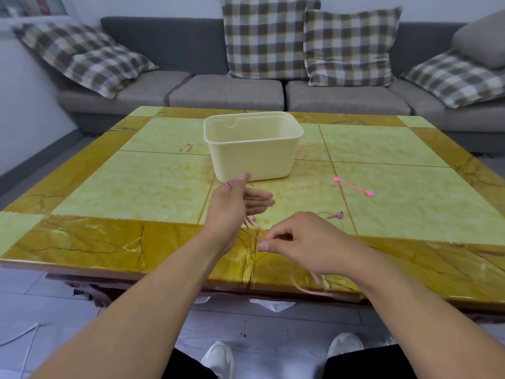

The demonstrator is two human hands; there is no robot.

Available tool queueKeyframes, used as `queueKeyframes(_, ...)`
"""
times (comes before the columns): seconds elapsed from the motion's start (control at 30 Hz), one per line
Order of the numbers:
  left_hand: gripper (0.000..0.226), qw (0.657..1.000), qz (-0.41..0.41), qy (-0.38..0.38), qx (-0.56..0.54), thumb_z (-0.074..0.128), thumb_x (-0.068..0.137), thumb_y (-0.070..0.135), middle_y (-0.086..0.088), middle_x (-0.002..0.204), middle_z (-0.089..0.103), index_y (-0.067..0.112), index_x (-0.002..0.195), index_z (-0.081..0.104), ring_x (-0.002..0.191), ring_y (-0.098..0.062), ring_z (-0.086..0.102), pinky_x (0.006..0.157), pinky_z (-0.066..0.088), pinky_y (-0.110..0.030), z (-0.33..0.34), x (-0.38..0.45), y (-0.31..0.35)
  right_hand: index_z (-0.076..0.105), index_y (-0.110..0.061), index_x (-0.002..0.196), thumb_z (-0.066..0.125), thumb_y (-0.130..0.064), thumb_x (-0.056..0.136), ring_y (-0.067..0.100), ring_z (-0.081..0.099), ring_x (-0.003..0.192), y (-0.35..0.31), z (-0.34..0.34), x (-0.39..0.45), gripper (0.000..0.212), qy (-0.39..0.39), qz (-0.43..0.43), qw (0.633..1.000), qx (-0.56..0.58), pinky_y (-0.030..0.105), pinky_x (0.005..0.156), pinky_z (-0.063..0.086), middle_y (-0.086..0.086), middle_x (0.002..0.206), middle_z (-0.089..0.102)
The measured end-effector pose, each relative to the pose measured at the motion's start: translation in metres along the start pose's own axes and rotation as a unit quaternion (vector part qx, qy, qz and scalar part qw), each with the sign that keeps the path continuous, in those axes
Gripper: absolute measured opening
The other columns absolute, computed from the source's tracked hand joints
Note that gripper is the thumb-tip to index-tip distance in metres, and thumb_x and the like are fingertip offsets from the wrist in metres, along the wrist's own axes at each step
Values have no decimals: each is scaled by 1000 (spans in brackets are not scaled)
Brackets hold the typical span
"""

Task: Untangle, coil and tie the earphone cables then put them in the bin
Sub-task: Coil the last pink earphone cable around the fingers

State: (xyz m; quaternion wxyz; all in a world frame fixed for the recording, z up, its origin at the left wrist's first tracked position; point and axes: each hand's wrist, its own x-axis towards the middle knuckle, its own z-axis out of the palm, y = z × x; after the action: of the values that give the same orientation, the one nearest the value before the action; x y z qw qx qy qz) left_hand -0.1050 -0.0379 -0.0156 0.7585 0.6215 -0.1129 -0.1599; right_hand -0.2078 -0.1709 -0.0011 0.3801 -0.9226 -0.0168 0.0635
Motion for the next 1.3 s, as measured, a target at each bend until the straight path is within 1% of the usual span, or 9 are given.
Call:
queueKeyframes(0.2, 77, 944, 5, -115, 310, 27, 105, 60, -9, 47, 41, 14, 66, 75, 44, -17, 38, 52, 35, -28, -5, -2, -5, 73, -30, 82, 64, -41, 96, 16, 40, 49, 3, -25, -8, 20, 164, -42, 985, 37, 34, 53, 35, -3, 56, 57)
queueKeyframes(0.33, 79, 923, -131, -321, 167, 24, 100, 63, 0, 41, 26, 6, 63, 64, 41, -15, 18, 46, 17, -28, 1, -10, 5, 76, -27, 87, 66, -32, 97, 5, 35, 47, 18, -33, -1, 14, 283, -50, 952, 111, 19, 49, 29, -8, 53, 51)
queueKeyframes(0.43, 62, 906, -166, -390, 12, 31, 103, 47, 5, 38, 23, 11, 60, 55, 39, -12, 14, 45, 9, -29, 7, -16, 10, 76, -29, 84, 67, -33, 96, 10, 35, 52, 23, -27, 10, 15, 286, -38, 942, 172, 27, 54, 31, -9, 53, 45)
queueKeyframes(0.6, 30, 925, -102, -322, -174, 36, 103, 22, 3, 47, 38, 8, 90, 59, 38, -7, 25, 45, 21, -23, 14, -15, 13, 73, -30, 68, 62, -32, 100, 15, 35, 58, 22, -8, 18, 34, 184, 26, 961, 204, 30, 54, 27, 0, 59, 45)
queueKeyframes(0.73, 38, 950, -84, -228, -198, 29, 102, 5, -6, 71, 66, -4, 123, 60, 50, -14, 55, 50, 42, -21, 18, -16, 12, 62, -15, 60, 56, -21, 101, 7, 34, 44, 15, 8, 20, 41, 114, 73, 982, 130, 24, 47, 26, -5, 47, 46)
queueKeyframes(0.9, 40, 939, -76, -168, -291, 25, 101, -7, -22, 118, 71, -10, 137, 42, 103, -33, 73, 87, 61, -30, 17, -13, 12, 57, -15, 55, 58, -31, 101, 5, 43, 41, 10, 13, 18, 49, 58, 70, 994, 53, 23, 50, 33, -6, 42, 50)
queueKeyframes(1.0, 53, 951, -40, -93, -293, 22, 98, -17, -25, 121, 69, -7, 150, 21, 109, -38, 70, 94, 58, -35, 13, -4, 6, 65, -17, 62, 58, -34, 102, 2, 45, 38, 8, 17, 17, 44, 16, 72, 996, 49, 15, 48, 33, -8, 42, 51)
queueKeyframes(1.13, 57, 992, 19, -40, -117, 26, 101, -13, -14, 112, 74, 2, 155, 17, 102, -29, 74, 88, 59, -30, 4, 6, -3, 78, -31, 106, 58, -39, 102, 3, 43, 42, 5, 15, 12, 22, -26, 42, 998, 45, 21, 50, 37, -5, 56, 56)
queueKeyframes(1.3, 36, 950, -28, -154, 268, 33, 110, 21, -3, 65, 69, 3, 128, 59, 53, -21, 61, 53, 48, -25, -8, 2, -8, 78, -31, 86, 67, -44, 93, 6, 38, 46, 9, -9, -1, 18, 94, 9, 995, 12, 28, 53, 33, -10, 51, 50)
